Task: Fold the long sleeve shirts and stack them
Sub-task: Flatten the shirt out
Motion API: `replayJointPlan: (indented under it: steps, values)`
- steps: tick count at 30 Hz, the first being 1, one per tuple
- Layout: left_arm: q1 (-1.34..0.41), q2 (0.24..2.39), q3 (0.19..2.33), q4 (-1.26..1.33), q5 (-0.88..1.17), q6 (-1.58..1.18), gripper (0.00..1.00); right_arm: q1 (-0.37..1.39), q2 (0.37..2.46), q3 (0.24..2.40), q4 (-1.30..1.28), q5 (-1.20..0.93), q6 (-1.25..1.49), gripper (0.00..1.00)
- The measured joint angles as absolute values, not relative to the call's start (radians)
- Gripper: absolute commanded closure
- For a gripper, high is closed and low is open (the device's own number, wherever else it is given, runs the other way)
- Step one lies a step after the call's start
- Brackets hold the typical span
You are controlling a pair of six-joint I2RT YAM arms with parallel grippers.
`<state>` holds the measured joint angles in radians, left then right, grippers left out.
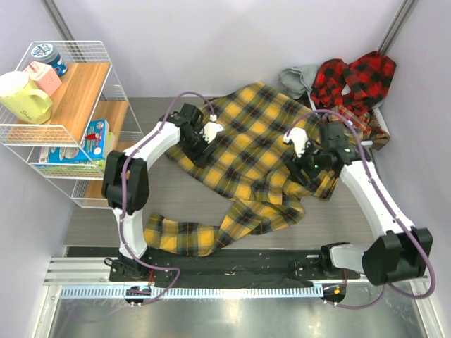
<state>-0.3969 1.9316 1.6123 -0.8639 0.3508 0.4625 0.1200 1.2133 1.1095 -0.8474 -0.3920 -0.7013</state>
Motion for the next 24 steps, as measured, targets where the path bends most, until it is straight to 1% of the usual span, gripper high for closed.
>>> replayJointPlan:
  steps: [5,7,8,9,13,14,16,21,23,24]
  values:
    - [-0.371,2.049,1.613,-0.857,0.205,0.509,0.44,0.229,1.344,1.057,-0.814,-0.326,-0.572,0.41]
    - [-0.369,2.075,1.614,-0.844,0.152,0.522,0.47,0.252,1.390,1.023,-0.796,-0.302,-0.539,0.44]
    - [-0.368,2.086,1.614,-0.839,0.130,0.530,0.50,0.262,1.412,1.001,-0.783,-0.289,-0.524,0.47]
    - [-0.367,2.097,1.614,-0.835,0.110,0.537,0.56,0.268,1.432,0.978,-0.774,-0.274,-0.514,0.48]
    - [-0.366,2.112,1.595,-0.825,0.067,0.558,0.63,0.271,1.483,0.890,-0.760,-0.202,-0.493,0.50]
    - [-0.367,2.107,1.585,-0.823,0.064,0.561,0.64,0.271,1.485,0.869,-0.755,-0.186,-0.493,0.52]
    - [-0.373,2.074,1.530,-0.799,0.056,0.566,0.68,0.270,1.482,0.826,-0.753,-0.149,-0.495,0.54]
    - [-0.433,1.942,1.329,-0.820,0.037,0.580,0.71,0.227,1.401,0.732,-0.777,-0.074,-0.567,0.55]
    - [-0.506,1.877,1.244,-0.886,0.052,0.578,0.68,0.141,1.332,0.704,-0.839,-0.038,-0.644,0.55]
    - [-0.543,1.858,1.221,-0.926,0.067,0.575,0.63,0.107,1.309,0.701,-0.864,-0.023,-0.674,0.55]
